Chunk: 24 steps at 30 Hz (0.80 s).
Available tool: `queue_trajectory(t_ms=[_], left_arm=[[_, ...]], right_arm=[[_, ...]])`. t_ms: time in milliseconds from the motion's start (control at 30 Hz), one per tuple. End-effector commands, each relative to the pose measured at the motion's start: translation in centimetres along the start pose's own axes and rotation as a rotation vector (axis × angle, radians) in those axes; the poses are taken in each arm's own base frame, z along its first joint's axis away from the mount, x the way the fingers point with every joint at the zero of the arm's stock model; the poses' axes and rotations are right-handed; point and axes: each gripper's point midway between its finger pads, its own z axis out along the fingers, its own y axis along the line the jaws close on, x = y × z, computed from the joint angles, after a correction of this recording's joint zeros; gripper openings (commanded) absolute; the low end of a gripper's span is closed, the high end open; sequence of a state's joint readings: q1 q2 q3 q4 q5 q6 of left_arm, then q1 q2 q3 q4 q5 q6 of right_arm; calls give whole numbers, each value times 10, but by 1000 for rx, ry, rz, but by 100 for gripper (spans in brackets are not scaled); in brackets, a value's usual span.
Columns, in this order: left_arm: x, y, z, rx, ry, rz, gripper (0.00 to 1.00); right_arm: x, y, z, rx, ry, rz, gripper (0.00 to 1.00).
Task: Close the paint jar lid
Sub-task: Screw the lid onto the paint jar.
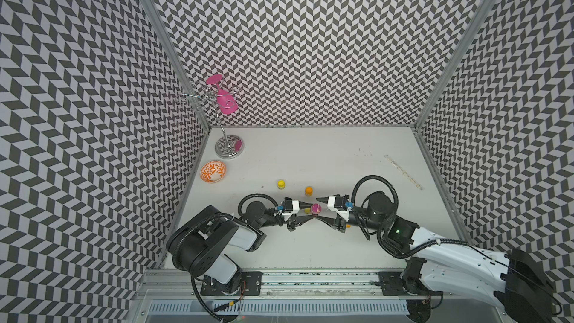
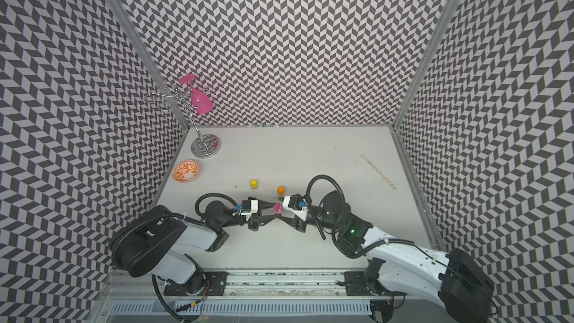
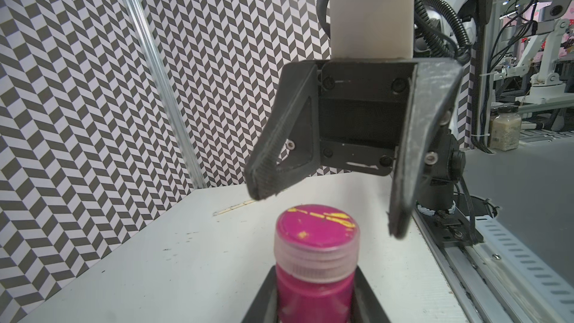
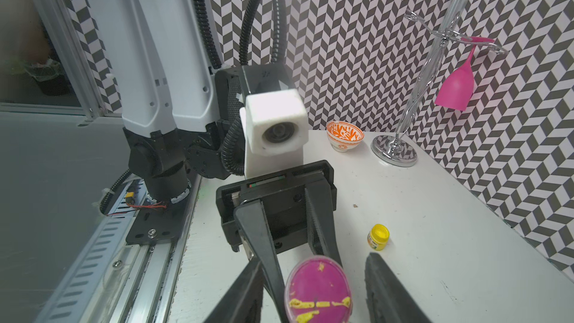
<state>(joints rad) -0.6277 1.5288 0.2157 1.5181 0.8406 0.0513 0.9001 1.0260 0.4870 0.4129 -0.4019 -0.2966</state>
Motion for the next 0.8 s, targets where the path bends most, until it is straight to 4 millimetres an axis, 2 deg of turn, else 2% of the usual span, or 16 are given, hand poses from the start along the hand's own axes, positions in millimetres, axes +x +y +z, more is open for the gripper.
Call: queue_trajectory(t_ms=[0, 400, 767], left_arm=[[-16, -1, 2, 17, -55, 44, 29], [-14, 2, 3, 11, -51, 38, 29], [-19, 15, 0, -86, -52, 52, 29]], right_arm=[[-13, -3, 3, -5, -38, -28, 53], [-11, -7, 5, 14, -31, -14, 40], [-7, -20, 9, 80, -16, 40, 20]])
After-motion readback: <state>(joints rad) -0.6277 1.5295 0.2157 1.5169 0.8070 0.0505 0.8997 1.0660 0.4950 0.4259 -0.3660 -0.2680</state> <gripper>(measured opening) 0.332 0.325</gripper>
